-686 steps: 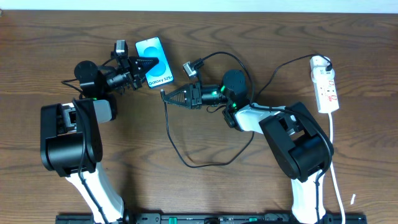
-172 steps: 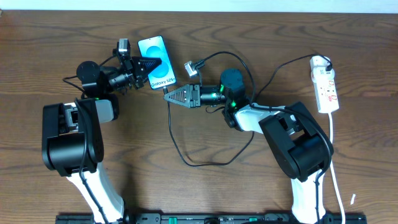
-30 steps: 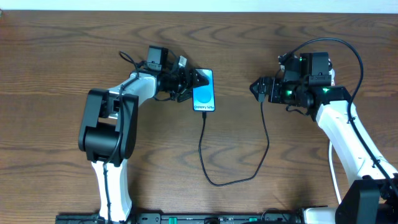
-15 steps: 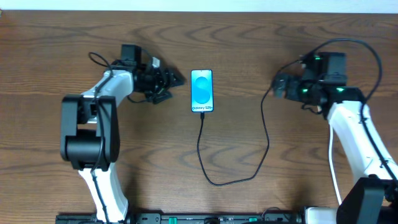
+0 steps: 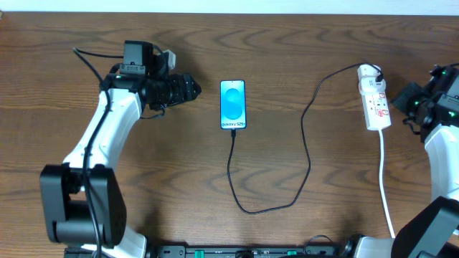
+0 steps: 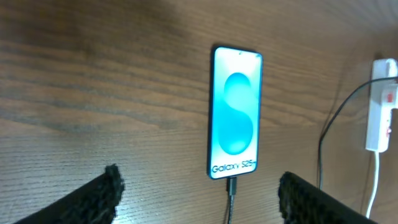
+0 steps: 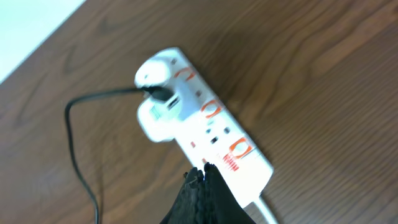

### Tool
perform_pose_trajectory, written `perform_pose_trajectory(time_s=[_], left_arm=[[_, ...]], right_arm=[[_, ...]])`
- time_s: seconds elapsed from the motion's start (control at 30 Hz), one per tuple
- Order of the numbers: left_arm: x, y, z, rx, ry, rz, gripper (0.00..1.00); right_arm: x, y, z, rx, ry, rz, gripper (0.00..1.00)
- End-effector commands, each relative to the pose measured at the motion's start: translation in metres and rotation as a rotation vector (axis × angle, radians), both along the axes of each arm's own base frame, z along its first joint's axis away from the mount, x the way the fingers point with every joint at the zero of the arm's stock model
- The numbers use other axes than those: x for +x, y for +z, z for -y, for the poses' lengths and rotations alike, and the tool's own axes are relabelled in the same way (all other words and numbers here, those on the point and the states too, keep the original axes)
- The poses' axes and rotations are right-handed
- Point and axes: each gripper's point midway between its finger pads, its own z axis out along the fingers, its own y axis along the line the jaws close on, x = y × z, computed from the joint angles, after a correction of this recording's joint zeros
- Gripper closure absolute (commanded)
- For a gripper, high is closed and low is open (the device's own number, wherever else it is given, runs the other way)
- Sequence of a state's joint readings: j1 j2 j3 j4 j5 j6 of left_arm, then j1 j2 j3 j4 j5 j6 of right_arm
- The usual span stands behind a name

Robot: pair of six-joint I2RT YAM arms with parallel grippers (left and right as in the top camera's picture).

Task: Plug charger to phone and switch on socket
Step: 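Move the right gripper over to the white power strip's switch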

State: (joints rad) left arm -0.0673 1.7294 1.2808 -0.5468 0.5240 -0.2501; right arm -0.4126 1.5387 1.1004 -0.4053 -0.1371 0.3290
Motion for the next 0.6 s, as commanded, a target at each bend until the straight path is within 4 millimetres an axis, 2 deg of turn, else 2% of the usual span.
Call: perform_pose_trajectory(time_s=[0.0, 0.13, 0.3, 0.47, 0.57], left_arm=[[-0.001, 0.007, -0.005, 0.036, -0.018, 0.037, 0.15], [-0.003, 0.007, -0.005, 0.036, -0.018, 0.028, 0.12], [-0.006, 0.005, -0.005, 0.038, -0.019, 0.012, 0.08], [-0.006, 0.005, -0.005, 0.038, -0.019, 0.011, 0.06], [-0.006, 0.005, -0.005, 0.038, -0.018, 0.011, 0.07]], right_arm=[[0.008, -0.012, 0.007, 0.02, -0.025, -0.008, 0.99], [0.023, -0.043, 0.004, 0.077, 0.012, -0.023, 0.99], [0.033, -0.072, 0.009, 0.107, 0.001, -0.065, 0.99], [0.047, -0.091, 0.01, 0.142, 0.019, -0.087, 0.99], [0.055, -0.095, 0.012, 0.151, 0.026, -0.085, 0.99]])
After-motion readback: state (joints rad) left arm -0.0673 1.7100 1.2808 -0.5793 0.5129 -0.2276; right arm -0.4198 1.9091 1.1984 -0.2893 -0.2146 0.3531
